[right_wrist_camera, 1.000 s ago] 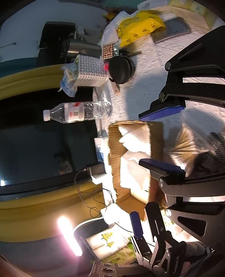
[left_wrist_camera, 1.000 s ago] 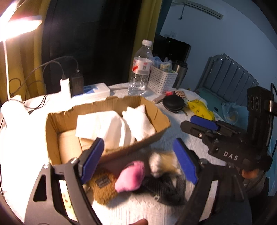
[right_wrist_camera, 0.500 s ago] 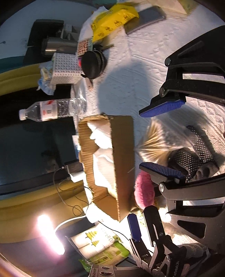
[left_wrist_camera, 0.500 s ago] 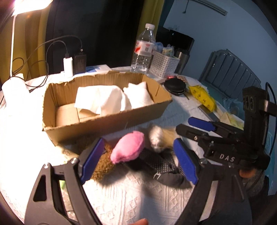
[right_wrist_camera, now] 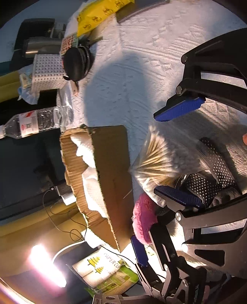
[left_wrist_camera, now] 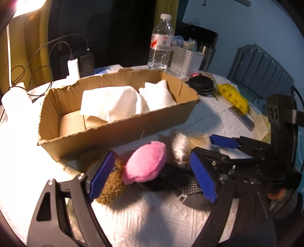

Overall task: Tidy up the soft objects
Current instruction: 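Grasp the pink plush heart with the left tool while the right grasps the cotton swab bag, then lower the pink plush heart and cotton swab bag into the box, opening both tools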

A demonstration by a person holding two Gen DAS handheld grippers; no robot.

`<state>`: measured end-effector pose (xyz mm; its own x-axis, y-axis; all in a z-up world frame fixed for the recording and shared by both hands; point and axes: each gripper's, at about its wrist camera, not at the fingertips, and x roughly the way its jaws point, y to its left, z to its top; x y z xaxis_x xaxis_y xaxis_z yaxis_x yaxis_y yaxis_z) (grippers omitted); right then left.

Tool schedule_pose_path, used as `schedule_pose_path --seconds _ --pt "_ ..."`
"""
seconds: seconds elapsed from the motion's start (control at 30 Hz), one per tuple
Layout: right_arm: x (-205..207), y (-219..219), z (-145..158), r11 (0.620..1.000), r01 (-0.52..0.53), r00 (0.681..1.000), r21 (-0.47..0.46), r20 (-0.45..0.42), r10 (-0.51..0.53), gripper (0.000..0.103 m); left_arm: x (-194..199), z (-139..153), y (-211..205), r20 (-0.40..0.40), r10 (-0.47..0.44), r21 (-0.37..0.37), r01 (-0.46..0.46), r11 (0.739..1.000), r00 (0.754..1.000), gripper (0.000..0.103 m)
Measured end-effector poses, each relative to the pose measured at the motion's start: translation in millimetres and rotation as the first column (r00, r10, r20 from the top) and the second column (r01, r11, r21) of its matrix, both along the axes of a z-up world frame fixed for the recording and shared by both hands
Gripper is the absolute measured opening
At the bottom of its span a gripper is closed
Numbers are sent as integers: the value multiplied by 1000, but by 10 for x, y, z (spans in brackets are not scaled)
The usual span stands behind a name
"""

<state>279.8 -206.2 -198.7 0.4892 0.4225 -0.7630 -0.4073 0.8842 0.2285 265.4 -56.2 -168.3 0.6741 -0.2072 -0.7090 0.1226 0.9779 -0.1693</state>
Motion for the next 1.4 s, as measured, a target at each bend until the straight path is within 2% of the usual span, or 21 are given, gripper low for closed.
schedule_pose_path --seconds 0.1,0.13,0.17,0.3,0.37,0.53,0.6,0.83,1.4 --pt "27 -1 -20 1000 -5 1000 15 -14 6 73 32 -23 -28 -5 -5 16 6 1000 1000 82" --pt "41 -4 -31 1000 -7 1000 22 -24 7 73 39 -30 -41 -7 -10 20 10 1000 1000 76" --pt "61 -5 -51 999 -10 999 32 -40 12 73 52 -43 -61 -14 -16 27 17 999 1000 65" --pt "78 6 -67 999 -24 998 40 -53 26 72 93 -127 -105 -51 -26 48 29 998 998 48" --pt "65 17 -60 999 -35 998 41 -50 37 68 90 -140 -109 -56 -30 44 32 998 998 41" --pt "17 12 -33 998 -51 998 47 -24 52 51 55 -101 -123 -47 -41 39 43 998 998 38" --pt "-7 1 -15 998 -51 999 49 -13 51 49 19 -61 -128 -36 -45 37 47 998 998 38" --pt "-84 -57 127 998 -32 999 59 19 31 48 -124 141 -104 18 -44 29 44 999 999 38" --pt "-293 9 772 998 -20 985 54 169 11 48 -386 653 269 159 -22 -21 26 999 987 38"
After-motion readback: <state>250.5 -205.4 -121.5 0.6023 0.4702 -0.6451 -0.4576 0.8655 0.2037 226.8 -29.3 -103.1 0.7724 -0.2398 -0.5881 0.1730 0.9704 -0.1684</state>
